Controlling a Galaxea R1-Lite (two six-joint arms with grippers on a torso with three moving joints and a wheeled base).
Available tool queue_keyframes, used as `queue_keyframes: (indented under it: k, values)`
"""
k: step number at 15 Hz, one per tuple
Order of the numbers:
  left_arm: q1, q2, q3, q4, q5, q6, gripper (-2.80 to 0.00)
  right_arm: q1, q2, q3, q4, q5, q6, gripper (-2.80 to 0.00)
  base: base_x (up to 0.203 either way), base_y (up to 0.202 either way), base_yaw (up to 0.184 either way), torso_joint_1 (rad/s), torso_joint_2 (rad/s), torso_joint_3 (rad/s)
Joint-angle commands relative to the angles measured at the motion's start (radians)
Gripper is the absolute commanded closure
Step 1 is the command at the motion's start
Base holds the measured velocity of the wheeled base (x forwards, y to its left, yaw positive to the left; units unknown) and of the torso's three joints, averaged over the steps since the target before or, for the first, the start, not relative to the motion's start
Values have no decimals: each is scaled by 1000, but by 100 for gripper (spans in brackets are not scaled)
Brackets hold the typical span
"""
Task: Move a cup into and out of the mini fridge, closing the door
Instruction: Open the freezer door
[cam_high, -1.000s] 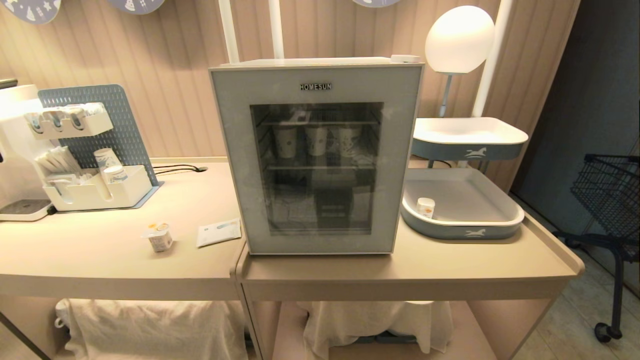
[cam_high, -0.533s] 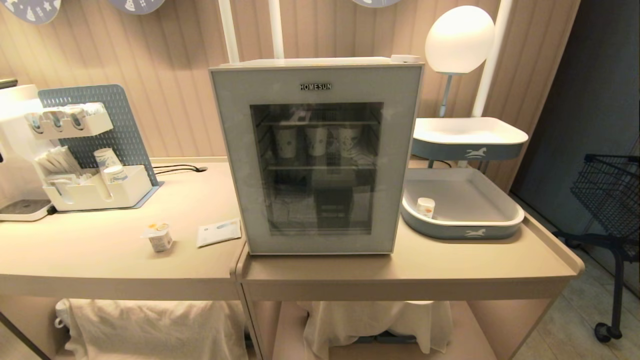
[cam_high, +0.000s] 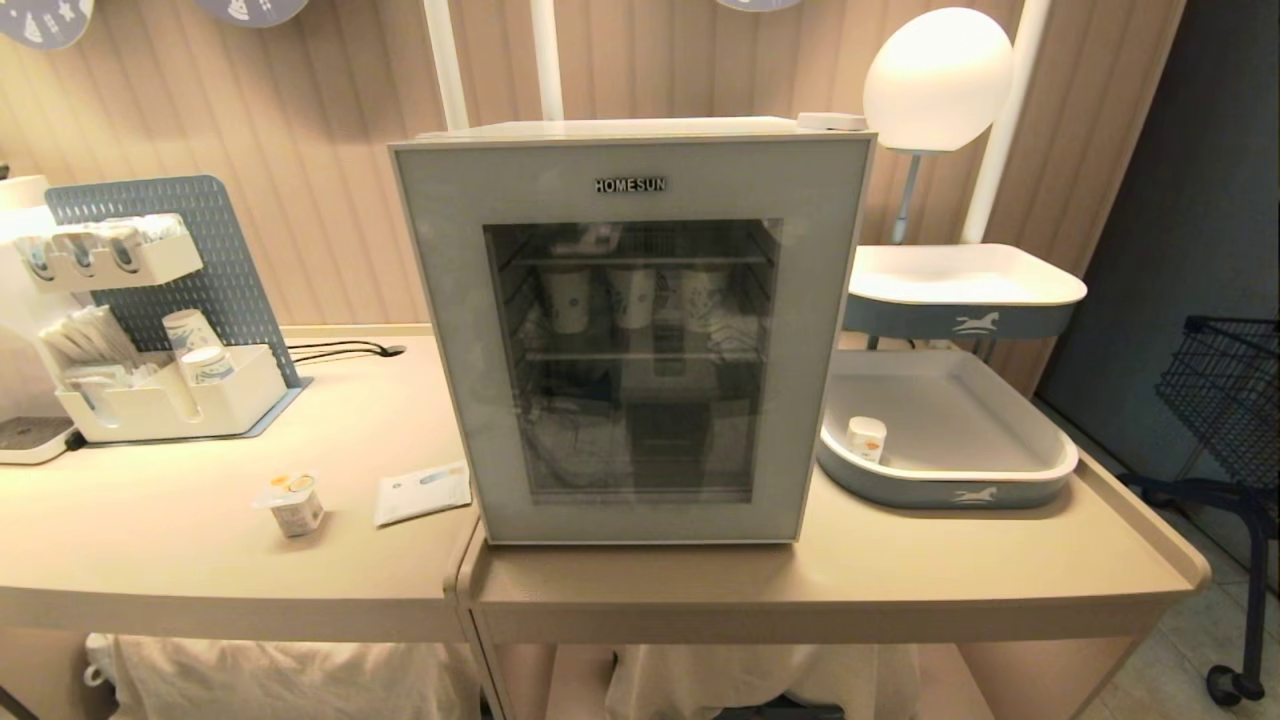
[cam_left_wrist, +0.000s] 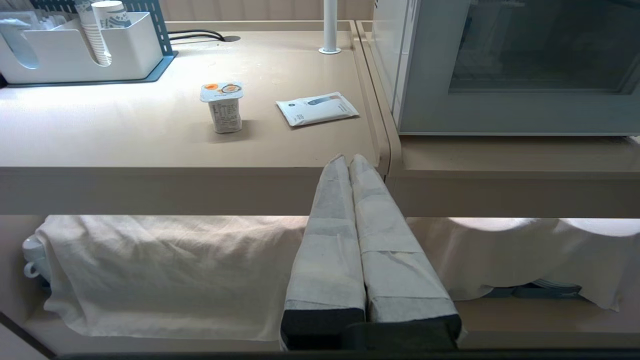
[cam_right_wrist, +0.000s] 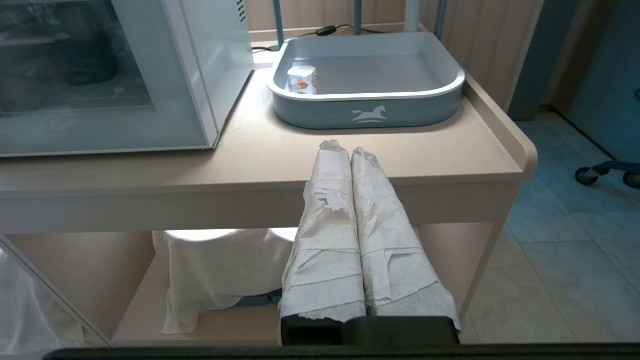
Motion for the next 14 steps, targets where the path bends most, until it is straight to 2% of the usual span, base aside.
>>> queue_keyframes:
  k: [1,2,3,5,7,8,11,12,14]
  values:
    - [0,1,0,0,0,0,0,0,2,0,0,0,0,0,0,0,0,0,0,0]
    - [0,0,-2,1,0,2,0,0,2,0,0,0,0,0,0,0,0,0,0,0]
    - [0,0,-2,4,0,2,-280,0,2,0,0,0,0,0,0,0,0,0,0,0]
    - [0,1,-4,-1,3,6,-280,0,2,0,0,0,0,0,0,0,0,0,0,0]
    - [0,3,-80,13,7,16,-280,0,2,0,0,0,0,0,0,0,0,0,0,0]
    - [0,15,-179,47,8,19,-280,0,2,0,0,0,0,0,0,0,0,0,0,0]
    - [-3,125,-625,255,14,16,-280,0,2,0,0,0,0,0,0,0,0,0,0,0]
    - [-6,200,-771,333,21,-2,-280,0,2,0,0,0,0,0,0,0,0,0,0,0]
    - [-24,410,-961,453,29,-64,-280,0,2,0,0,0,0,0,0,0,0,0,0,0]
